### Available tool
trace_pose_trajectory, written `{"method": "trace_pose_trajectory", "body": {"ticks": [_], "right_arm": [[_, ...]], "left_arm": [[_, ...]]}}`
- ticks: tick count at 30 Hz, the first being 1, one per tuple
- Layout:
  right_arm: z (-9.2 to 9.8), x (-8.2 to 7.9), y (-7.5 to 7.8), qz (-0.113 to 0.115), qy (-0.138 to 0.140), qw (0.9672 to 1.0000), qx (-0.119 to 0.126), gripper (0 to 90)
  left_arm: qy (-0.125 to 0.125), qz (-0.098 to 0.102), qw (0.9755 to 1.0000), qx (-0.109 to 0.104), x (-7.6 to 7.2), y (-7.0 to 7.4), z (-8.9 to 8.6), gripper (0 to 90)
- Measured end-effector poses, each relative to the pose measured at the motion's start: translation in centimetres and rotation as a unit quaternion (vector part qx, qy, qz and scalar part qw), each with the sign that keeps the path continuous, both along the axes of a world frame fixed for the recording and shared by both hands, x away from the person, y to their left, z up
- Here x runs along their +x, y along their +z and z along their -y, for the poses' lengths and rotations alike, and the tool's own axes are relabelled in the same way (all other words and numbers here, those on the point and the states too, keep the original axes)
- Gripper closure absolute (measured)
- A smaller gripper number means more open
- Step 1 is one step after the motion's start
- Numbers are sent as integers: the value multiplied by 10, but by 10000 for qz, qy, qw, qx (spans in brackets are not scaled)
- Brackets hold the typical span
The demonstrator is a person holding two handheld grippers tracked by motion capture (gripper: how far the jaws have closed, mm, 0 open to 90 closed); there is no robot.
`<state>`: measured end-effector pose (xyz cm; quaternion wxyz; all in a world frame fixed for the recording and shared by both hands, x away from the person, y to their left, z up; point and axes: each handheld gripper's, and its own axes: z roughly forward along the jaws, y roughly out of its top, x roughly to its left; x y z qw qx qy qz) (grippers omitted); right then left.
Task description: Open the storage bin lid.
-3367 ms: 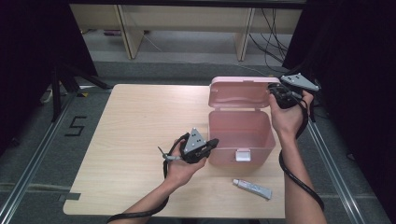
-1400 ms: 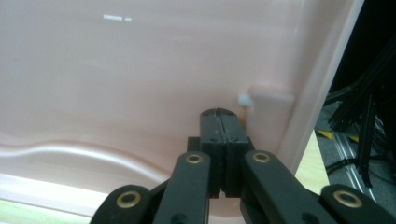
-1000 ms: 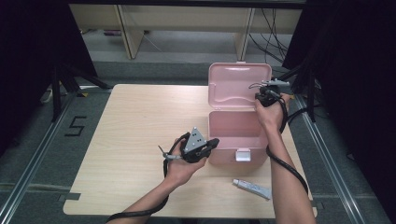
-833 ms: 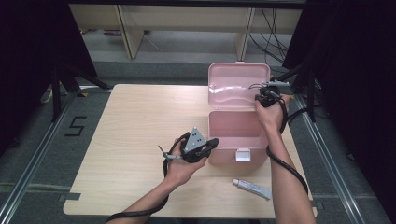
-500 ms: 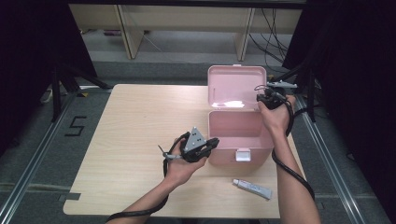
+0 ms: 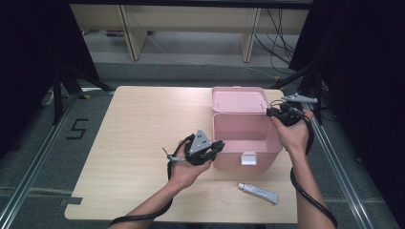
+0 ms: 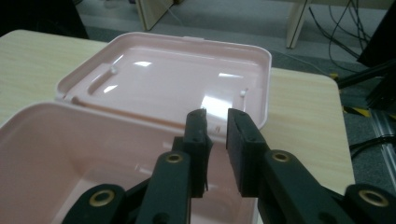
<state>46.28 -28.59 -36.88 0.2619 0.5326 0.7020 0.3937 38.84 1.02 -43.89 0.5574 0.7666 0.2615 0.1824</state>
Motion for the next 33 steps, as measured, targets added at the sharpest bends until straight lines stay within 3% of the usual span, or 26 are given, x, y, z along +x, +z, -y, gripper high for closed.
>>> {"method": "trace_pose_trajectory", "body": {"ticks": [6, 8, 9, 13, 14, 15, 19, 26, 33], "right_arm": [[0, -20, -6, -171, 124, 9998, 3, 775], [0, -27, -9, -189, 200, 9996, -48, 769], [2, -31, -10, -176, 279, 9993, -193, 766], [0, -45, -13, -237, 372, 9990, -4, 749], [2, -47, -13, -200, 423, 9988, -161, 743], [0, -55, -14, -320, 408, 9986, -81, 732], [2, -63, -17, -307, 525, 9981, 19, 721], [8, -89, -22, -341, 776, 9963, -134, 673], [13, -102, -25, -435, 877, 9952, -74, 654]], "left_arm": [[19, -40, 10000, 0, 0, 2, -1, 770], [42, 10, 10000, -23, 0, 3, -2, 749], [45, 22, 10000, -39, 0, 5, -2, 731], [104, 72, 9998, -122, 0, 10, -4, 633], [136, 69, 9998, -149, 0, 12, -5, 610], [172, 38, 9997, -160, 0, 14, -7, 568], [306, -52, 9992, -245, 2, 20, -16, 525], [508, -200, 9983, -210, 9, 27, -34, 418], [639, -264, 9973, -252, 16, 26, -41, 408]]}}
